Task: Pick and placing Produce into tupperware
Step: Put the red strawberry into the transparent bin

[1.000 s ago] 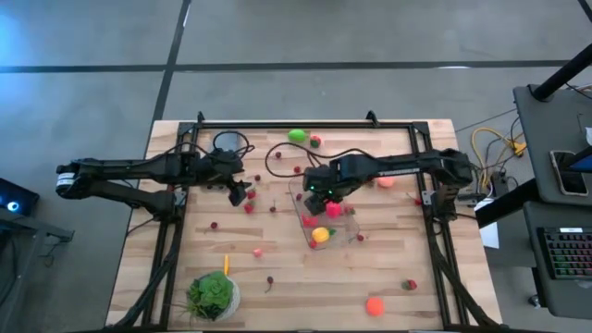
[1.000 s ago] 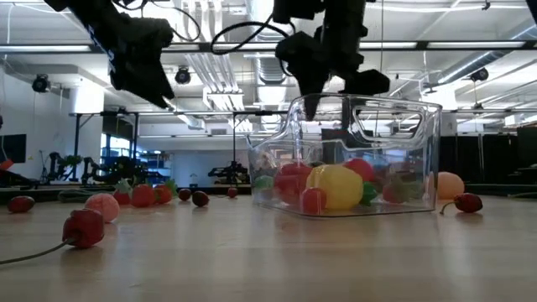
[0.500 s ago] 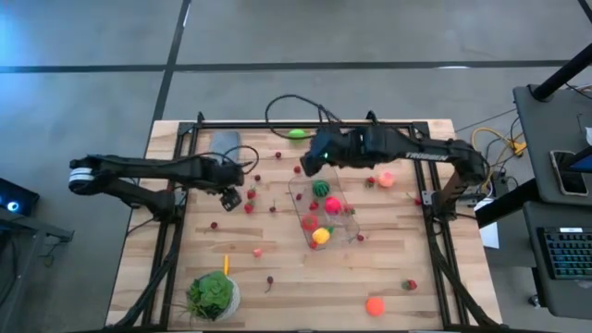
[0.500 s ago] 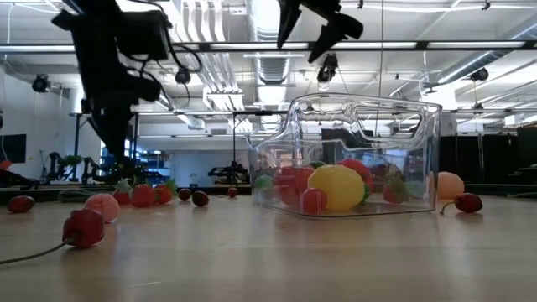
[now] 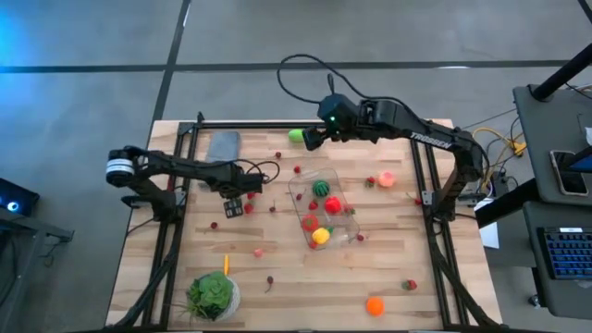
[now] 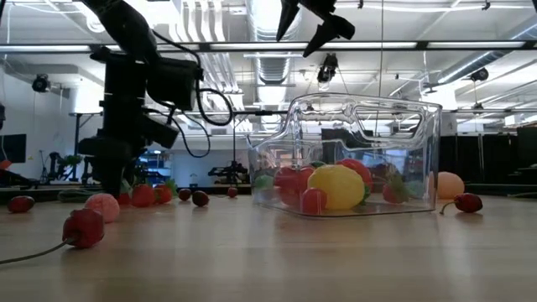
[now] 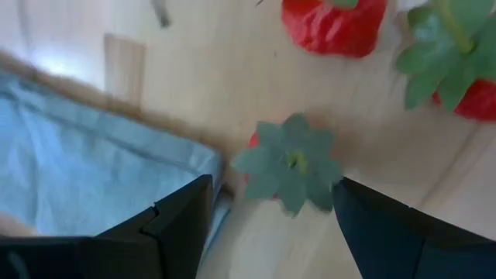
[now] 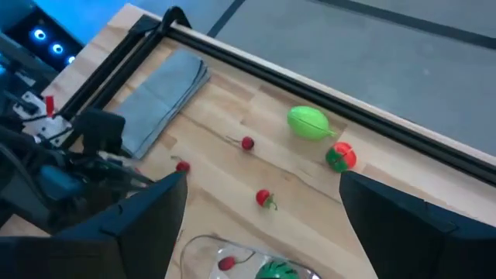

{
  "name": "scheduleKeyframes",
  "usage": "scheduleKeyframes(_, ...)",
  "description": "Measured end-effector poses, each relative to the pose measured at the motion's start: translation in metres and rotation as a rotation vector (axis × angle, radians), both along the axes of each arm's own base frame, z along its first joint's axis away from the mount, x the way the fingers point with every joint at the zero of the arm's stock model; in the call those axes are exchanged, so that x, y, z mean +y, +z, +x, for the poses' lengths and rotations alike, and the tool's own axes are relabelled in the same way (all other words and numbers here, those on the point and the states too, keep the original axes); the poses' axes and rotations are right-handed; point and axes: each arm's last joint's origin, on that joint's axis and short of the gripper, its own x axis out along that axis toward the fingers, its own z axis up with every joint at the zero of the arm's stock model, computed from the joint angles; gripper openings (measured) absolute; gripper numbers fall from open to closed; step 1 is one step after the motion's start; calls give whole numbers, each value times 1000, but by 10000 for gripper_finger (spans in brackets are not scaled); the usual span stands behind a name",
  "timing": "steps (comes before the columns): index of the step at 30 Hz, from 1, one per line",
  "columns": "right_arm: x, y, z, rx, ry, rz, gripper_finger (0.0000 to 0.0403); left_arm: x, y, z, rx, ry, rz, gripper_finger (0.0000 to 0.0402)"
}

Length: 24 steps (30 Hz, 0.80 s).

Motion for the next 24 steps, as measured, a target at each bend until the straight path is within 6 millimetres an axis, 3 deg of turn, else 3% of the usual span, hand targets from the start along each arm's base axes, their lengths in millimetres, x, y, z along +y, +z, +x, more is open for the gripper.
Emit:
scheduleKeyframes(9,-4,-12,0,34,-21,24,329,0,-2,6,-68,-30,-25,244)
scheduleKeyframes(24,-1,-14,1,37,4,50,329,7,-4,6,-71,-45,-31,171)
